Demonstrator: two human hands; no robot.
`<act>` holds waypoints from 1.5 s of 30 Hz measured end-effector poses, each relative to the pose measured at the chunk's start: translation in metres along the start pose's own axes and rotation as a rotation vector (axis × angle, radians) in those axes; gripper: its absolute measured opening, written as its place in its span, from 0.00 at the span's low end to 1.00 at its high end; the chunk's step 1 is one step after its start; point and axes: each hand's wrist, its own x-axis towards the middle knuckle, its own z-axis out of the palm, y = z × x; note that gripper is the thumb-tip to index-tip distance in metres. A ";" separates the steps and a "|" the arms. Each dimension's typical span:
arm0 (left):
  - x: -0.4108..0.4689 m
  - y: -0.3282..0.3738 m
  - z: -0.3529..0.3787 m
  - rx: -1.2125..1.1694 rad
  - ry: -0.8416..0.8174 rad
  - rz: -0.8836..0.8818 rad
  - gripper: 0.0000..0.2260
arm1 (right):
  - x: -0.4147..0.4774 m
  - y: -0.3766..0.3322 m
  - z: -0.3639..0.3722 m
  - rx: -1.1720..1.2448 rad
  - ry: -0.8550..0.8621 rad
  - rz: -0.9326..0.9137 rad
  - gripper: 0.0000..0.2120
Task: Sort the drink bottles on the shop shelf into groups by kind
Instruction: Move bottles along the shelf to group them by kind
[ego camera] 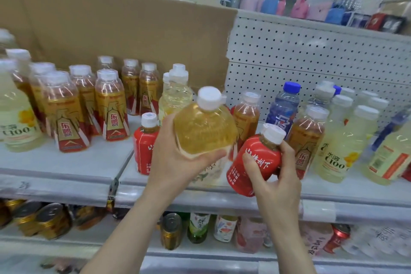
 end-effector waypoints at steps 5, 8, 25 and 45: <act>0.007 0.020 -0.042 -0.163 0.250 -0.087 0.35 | 0.010 -0.009 0.033 -0.209 -0.200 -0.090 0.33; 0.008 0.016 -0.068 -0.168 0.307 -0.132 0.33 | 0.019 -0.008 0.067 -0.310 -0.274 -0.110 0.33; -0.016 -0.002 -0.076 -0.093 0.202 -0.281 0.31 | 0.072 -0.035 0.078 -0.498 0.137 -0.323 0.24; -0.033 -0.021 -0.069 -0.233 0.200 -0.439 0.27 | 0.053 -0.028 0.067 -0.240 -0.202 -0.088 0.36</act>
